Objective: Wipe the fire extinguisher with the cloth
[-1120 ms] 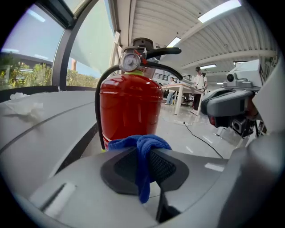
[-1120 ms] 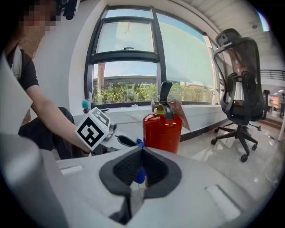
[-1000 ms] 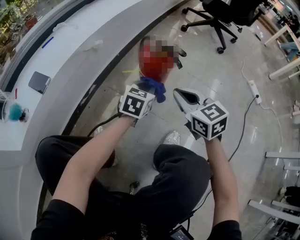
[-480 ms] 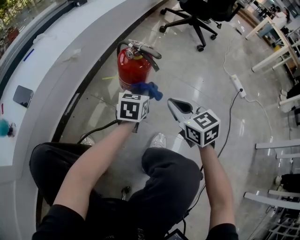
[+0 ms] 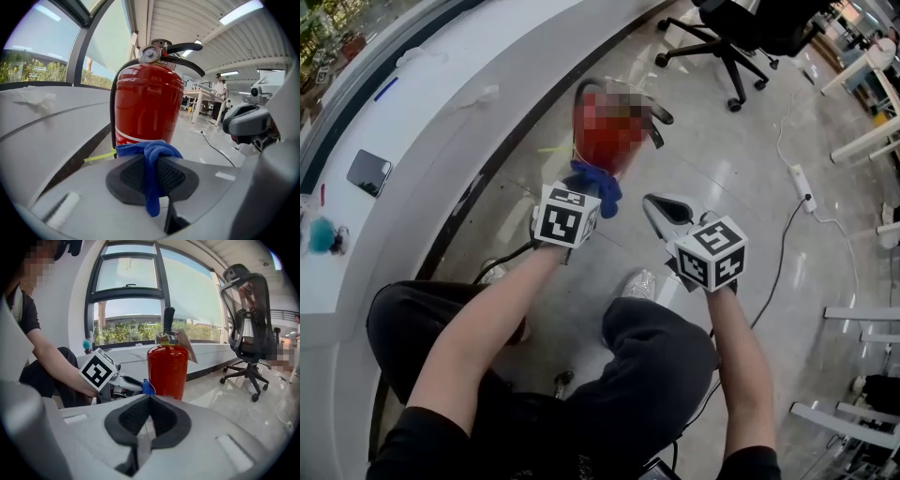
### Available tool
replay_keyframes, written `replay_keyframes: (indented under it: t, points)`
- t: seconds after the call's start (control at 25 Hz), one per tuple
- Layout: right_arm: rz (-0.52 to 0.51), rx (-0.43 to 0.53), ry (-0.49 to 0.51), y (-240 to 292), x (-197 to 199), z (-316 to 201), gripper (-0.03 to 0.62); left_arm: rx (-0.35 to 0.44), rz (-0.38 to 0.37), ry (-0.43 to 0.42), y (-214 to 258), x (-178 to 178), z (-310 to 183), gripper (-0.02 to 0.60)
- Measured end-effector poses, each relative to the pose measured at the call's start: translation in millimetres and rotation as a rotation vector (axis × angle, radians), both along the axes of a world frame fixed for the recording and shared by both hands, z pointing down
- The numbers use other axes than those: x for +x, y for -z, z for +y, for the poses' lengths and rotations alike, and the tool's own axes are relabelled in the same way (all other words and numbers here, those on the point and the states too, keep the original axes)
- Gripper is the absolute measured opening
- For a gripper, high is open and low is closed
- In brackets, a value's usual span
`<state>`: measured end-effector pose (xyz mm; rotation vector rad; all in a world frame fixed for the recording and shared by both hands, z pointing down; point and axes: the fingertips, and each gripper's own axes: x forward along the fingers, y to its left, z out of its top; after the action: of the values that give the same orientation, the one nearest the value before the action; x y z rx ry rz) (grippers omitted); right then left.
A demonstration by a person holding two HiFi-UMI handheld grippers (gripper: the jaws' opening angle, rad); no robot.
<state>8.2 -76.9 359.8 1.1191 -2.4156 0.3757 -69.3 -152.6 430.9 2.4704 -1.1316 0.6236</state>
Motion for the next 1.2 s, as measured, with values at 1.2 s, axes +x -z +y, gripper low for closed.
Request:
replay_keyframes:
  t: [1.2]
  points:
    - [-0.068,-0.144,0.087,-78,-23,-53,0.003,0.122,-0.132,-0.229,-37,-39,-106,0.05]
